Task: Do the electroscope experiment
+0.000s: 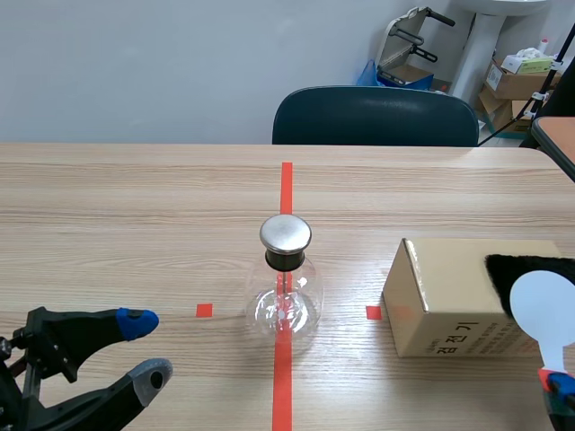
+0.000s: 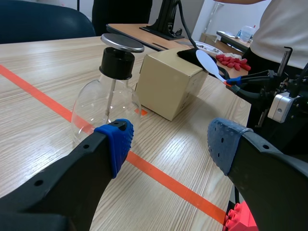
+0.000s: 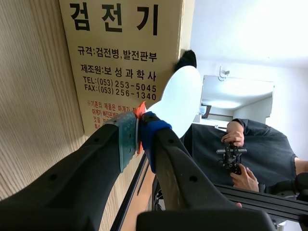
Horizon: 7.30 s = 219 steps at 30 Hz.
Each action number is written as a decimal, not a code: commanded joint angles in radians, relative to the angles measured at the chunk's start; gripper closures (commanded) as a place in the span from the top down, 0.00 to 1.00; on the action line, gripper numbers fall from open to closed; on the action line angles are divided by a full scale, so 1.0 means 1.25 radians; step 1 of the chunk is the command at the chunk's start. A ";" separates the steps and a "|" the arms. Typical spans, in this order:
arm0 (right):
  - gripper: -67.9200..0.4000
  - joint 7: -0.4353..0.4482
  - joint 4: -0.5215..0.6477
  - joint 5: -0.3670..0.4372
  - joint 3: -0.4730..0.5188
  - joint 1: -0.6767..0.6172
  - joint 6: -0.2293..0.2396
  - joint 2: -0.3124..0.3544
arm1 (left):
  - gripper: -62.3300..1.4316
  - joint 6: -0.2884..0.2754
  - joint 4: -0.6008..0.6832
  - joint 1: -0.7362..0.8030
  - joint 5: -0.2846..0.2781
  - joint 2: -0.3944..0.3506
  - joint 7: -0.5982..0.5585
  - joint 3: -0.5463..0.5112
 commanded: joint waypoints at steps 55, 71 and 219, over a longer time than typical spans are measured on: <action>0.03 -0.009 0.004 0.003 0.004 -0.006 -0.040 0.002 | 0.20 0.143 0.008 -0.078 -0.007 0.046 0.101 -0.002; 0.03 -0.010 0.005 0.007 0.004 -0.006 -0.040 0.002 | 0.13 0.237 0.006 -0.147 0.009 0.117 0.245 -0.002; 0.03 -0.539 0.163 -0.201 -0.535 0.246 0.023 0.067 | 0.13 0.262 -0.230 -0.228 0.127 0.269 0.280 0.036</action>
